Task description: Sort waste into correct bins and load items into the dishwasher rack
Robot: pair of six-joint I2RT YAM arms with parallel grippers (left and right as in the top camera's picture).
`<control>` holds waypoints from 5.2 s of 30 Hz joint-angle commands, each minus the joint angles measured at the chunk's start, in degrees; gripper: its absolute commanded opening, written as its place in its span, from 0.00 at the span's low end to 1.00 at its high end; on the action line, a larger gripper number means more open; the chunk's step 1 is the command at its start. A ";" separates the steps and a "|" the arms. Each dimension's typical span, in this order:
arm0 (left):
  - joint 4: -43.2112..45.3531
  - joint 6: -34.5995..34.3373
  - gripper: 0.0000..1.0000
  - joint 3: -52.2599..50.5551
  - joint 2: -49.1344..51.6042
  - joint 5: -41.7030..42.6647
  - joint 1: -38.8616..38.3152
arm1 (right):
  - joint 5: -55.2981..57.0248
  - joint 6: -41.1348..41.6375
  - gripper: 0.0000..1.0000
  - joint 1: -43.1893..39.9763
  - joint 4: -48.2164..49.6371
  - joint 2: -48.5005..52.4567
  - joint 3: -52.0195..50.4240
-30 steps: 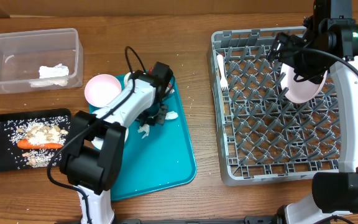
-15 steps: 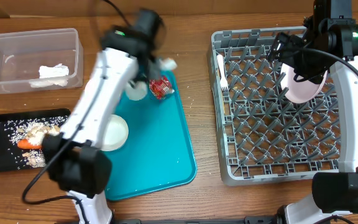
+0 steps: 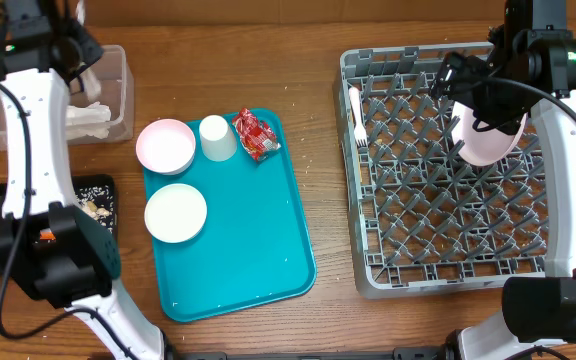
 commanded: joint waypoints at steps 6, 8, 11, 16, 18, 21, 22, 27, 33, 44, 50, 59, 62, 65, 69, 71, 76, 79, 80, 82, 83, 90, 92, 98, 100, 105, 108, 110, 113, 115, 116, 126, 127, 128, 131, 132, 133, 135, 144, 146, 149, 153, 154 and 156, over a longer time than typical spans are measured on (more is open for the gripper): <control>-2.67 5.07 0.78 0.61 3.85 6.19 5.60 | -0.48 0.33 1.00 -0.09 0.09 -0.26 0.50; -3.34 5.27 0.79 0.61 2.95 12.90 5.60 | -0.48 0.33 1.00 -0.09 0.09 -0.26 0.50; -3.61 5.95 0.79 0.61 1.36 23.15 4.79 | -0.48 0.33 1.00 -0.09 0.09 -0.26 0.50; -5.62 10.08 0.80 0.61 -2.08 31.63 -0.92 | -0.50 0.33 1.00 -0.09 0.09 -0.26 0.50; -7.69 13.07 0.80 0.61 -3.10 31.06 -4.74 | -0.50 0.33 1.00 -0.09 0.09 -0.26 0.50; -13.20 14.51 0.79 0.52 -3.23 26.64 -14.56 | -0.48 0.33 1.00 -0.09 0.09 -0.26 0.50; -14.80 14.49 0.77 0.46 -3.04 24.74 -17.53 | -0.48 0.33 1.00 -0.09 0.09 -0.26 0.50; -18.53 14.25 0.96 -1.57 -1.73 14.32 -30.40 | -0.48 0.33 1.00 -0.09 0.09 -0.26 0.50; -19.39 19.12 1.00 -6.78 1.25 -1.57 -40.81 | -0.48 0.33 1.00 -0.09 0.09 -0.26 0.50; -18.14 32.94 1.00 -8.22 7.43 -5.44 -43.04 | -0.48 0.33 1.00 -0.09 0.09 -0.26 0.50; -17.55 34.42 1.00 -8.22 12.61 -12.46 -43.41 | -0.48 0.33 1.00 -0.09 0.09 -0.26 0.50; -15.54 34.10 0.69 -8.22 17.27 -13.53 -43.63 | -0.48 0.33 1.00 -0.09 0.09 -0.26 0.50; -14.95 31.71 0.34 -8.17 17.14 -16.50 -43.74 | -0.48 0.33 1.00 -0.09 0.09 -0.26 0.50; -15.06 28.61 0.20 -7.98 17.05 -20.37 -43.93 | -0.48 0.33 1.00 -0.09 0.09 -0.26 0.50; -16.37 24.70 0.04 -7.30 15.76 -21.53 -44.37 | -0.48 0.33 1.00 -0.09 0.09 -0.26 0.50; -17.22 22.97 0.04 -6.08 14.43 -21.38 -44.72 | -0.48 0.33 1.00 -0.09 0.09 -0.26 0.50; -19.98 21.73 0.04 -0.07 8.26 -17.51 -45.42 | -0.48 0.33 1.00 -0.09 0.09 -0.26 0.50; -19.74 21.77 0.04 3.82 2.91 -10.86 -44.94 | -0.48 0.33 1.00 -0.09 0.09 -0.26 0.50; -19.26 21.77 0.04 4.81 1.01 -8.68 -44.48 | -0.48 0.33 1.00 -0.09 0.09 -0.26 0.50; -17.53 21.79 0.04 6.12 -3.04 -5.55 -42.97 | -0.50 0.33 1.00 -0.09 0.09 -0.26 0.50; -16.20 21.79 0.04 6.32 -5.05 -4.83 -41.86 | -0.50 0.33 1.00 -0.09 0.09 -0.26 0.50; -9.33 19.93 0.04 6.32 -11.21 -4.87 -29.73 | -0.48 0.33 1.00 -0.09 0.09 -0.26 0.50; -8.24 17.55 0.04 6.27 -10.84 -4.87 -24.24 | -0.48 0.33 1.00 -0.09 0.09 -0.26 0.50; -5.31 12.81 0.07 6.27 -5.44 -4.83 -8.11 | -0.48 0.33 1.00 -0.09 0.09 -0.26 0.50; -5.55 9.25 0.10 6.25 -2.23 -4.63 -3.04 | -0.48 0.33 1.00 -0.09 0.09 -0.26 0.50; -5.20 8.68 0.24 6.27 5.90 -4.37 4.42 | -0.50 0.33 1.00 -0.09 0.09 -0.26 0.50; -6.73 8.61 0.22 6.25 8.09 -4.37 6.29 | -0.50 0.33 1.00 -0.09 0.09 -0.26 0.50; -7.80 7.52 0.28 6.25 8.83 -4.39 7.13 | -0.50 0.33 1.00 -0.09 0.09 -0.26 0.50; -9.11 6.51 0.52 6.29 8.44 -2.56 7.54 | -0.48 0.33 1.00 -0.09 0.09 -0.26 0.50; -10.36 6.56 0.54 6.38 7.63 0.59 7.54 | -0.48 0.33 1.00 -0.09 0.09 -0.26 0.50; -10.86 6.56 0.54 6.38 7.10 1.62 7.54 | -0.48 0.33 1.00 -0.09 0.09 -0.26 0.50; -19.89 -0.50 0.80 6.38 -7.82 13.86 4.50 | -0.48 0.33 1.00 -0.09 0.09 -0.26 0.50; -22.21 -1.68 0.85 6.38 -9.09 12.66 4.15 | -0.50 0.33 1.00 -0.09 0.09 -0.26 0.50; -25.00 -3.56 0.97 6.38 -10.25 10.86 3.69 | -0.48 0.33 1.00 -0.09 0.09 -0.26 0.50; -35.15 -12.24 1.00 6.38 -12.70 3.50 2.16 | -0.48 0.33 1.00 -0.09 0.09 -0.26 0.50; -38.18 -15.34 1.00 6.36 -13.20 1.11 2.01 | -0.48 0.33 1.00 -0.09 0.09 -0.26 0.50; -41.97 -19.74 1.00 6.38 -13.62 -1.86 1.99 | -0.48 0.33 1.00 -0.09 0.09 -0.26 0.50; -48.59 -28.22 1.00 6.36 -14.05 -6.62 2.08 | -0.50 0.33 1.00 -0.09 0.09 -0.26 0.50; -49.05 -32.63 1.00 4.52 -14.40 -7.56 4.31 | -0.50 0.33 1.00 -0.09 0.09 -0.26 0.50; -49.03 -33.99 1.00 4.52 -14.40 -7.96 5.66 | -0.50 0.33 1.00 -0.09 0.09 -0.26 0.50; -48.26 -36.61 1.00 4.50 -14.40 -9.77 8.11 | -0.48 0.33 1.00 -0.09 0.50 -0.26 0.50; -47.23 -37.16 1.00 4.42 -14.40 -11.98 10.32 | -4.31 2.99 1.00 -0.09 2.60 -0.26 0.50; -47.65 -37.11 1.00 4.42 -14.40 -12.02 10.54 | -6.21 3.10 1.00 -0.09 3.21 -0.26 0.50; -48.04 -36.96 1.00 4.42 -14.40 -12.02 10.78 | -10.34 3.13 1.00 -0.09 2.56 -0.26 0.50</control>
